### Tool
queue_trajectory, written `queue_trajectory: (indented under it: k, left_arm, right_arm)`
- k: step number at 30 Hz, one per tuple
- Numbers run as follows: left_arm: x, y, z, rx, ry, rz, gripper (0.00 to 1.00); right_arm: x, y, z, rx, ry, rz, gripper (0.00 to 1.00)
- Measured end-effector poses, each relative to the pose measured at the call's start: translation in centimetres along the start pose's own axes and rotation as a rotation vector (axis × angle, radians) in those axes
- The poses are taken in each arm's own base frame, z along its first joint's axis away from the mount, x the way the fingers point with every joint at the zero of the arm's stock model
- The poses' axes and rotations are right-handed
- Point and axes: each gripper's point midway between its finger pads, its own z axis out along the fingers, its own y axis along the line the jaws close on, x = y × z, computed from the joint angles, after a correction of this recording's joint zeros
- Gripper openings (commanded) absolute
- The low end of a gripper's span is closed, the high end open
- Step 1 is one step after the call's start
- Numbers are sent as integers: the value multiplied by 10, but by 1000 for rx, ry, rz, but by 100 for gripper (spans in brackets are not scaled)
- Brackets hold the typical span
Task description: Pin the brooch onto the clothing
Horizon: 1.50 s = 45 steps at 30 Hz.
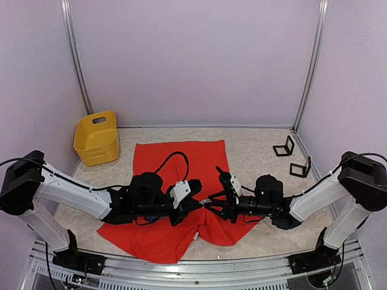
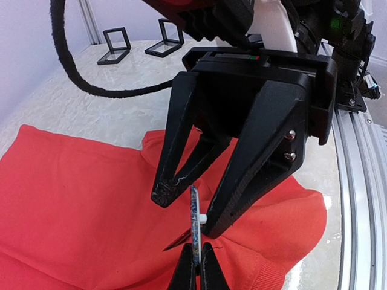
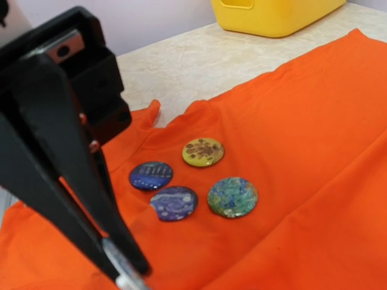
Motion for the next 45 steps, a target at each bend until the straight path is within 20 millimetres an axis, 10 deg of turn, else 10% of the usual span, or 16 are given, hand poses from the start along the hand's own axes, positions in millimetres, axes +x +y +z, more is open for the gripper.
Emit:
queue_trajectory:
  k: [19, 36, 40, 45]
  left_arm:
    - [17, 5, -1, -58, 64, 11, 0]
    - [58, -16, 10, -189, 257, 283, 0]
    - [65, -20, 16, -214, 310, 344, 23]
    - [59, -41, 18, -151, 343, 376, 58]
  right_arm:
    - [-22, -21, -33, 119, -23, -12, 36]
    - [6, -80, -17, 467, 502, 387, 21]
    - [11, -105, 12, 491, 564, 368, 22]
    - [34, -128, 4, 552, 624, 383, 22]
